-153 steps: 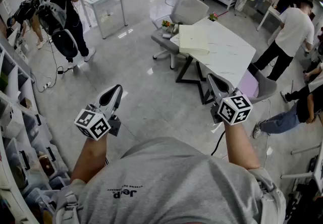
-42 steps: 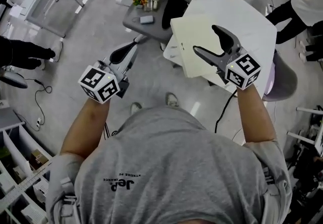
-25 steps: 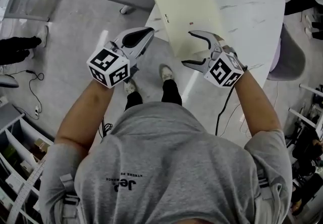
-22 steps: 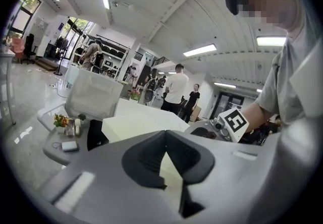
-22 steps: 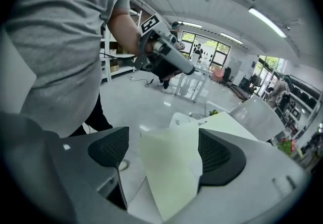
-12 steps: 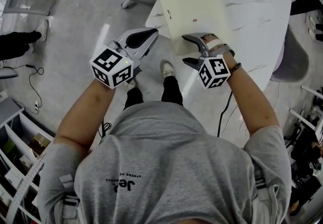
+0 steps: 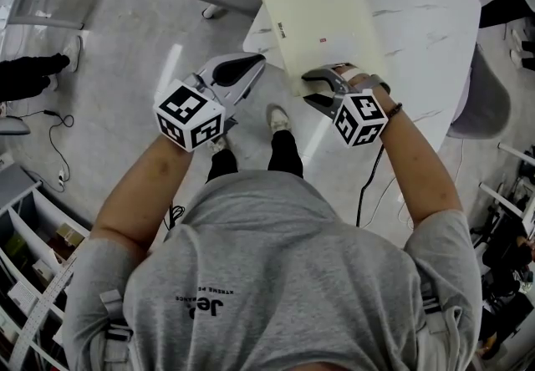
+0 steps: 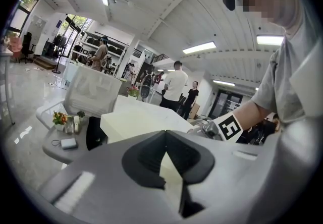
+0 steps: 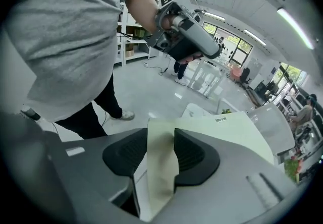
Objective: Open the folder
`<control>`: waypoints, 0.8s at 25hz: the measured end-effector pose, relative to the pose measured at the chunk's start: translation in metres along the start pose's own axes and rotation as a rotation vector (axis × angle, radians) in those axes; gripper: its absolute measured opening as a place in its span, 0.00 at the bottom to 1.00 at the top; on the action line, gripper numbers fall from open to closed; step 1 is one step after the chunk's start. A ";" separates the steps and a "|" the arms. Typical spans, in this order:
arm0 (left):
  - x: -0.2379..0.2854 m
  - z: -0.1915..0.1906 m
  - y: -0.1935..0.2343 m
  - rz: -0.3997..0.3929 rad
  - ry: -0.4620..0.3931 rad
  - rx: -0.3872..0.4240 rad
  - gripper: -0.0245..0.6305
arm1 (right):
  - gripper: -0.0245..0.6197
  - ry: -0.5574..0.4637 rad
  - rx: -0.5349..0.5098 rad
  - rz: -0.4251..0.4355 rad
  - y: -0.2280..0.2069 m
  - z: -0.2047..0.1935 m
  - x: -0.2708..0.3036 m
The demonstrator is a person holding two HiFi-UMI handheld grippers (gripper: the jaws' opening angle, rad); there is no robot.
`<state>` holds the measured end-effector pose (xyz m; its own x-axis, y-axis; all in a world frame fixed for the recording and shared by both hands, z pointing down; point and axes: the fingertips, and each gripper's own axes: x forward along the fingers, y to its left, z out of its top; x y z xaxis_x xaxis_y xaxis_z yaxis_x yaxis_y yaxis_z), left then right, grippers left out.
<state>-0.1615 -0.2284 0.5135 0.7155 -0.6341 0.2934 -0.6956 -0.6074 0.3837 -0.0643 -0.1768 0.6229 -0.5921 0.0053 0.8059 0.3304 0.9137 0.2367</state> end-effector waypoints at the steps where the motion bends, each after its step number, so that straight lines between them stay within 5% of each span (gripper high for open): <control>1: 0.000 0.000 -0.001 -0.001 0.001 0.000 0.12 | 0.28 -0.005 0.009 0.012 0.001 0.000 -0.001; 8: -0.004 -0.003 -0.005 -0.006 0.014 0.007 0.12 | 0.15 -0.075 0.099 0.061 0.000 0.010 -0.013; 20: -0.001 -0.004 -0.017 -0.023 0.011 0.009 0.12 | 0.05 -0.349 0.388 -0.121 -0.046 0.034 -0.072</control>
<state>-0.1501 -0.2159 0.5100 0.7322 -0.6142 0.2943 -0.6791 -0.6262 0.3830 -0.0622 -0.2057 0.5354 -0.8403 -0.0350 0.5409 -0.0121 0.9989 0.0458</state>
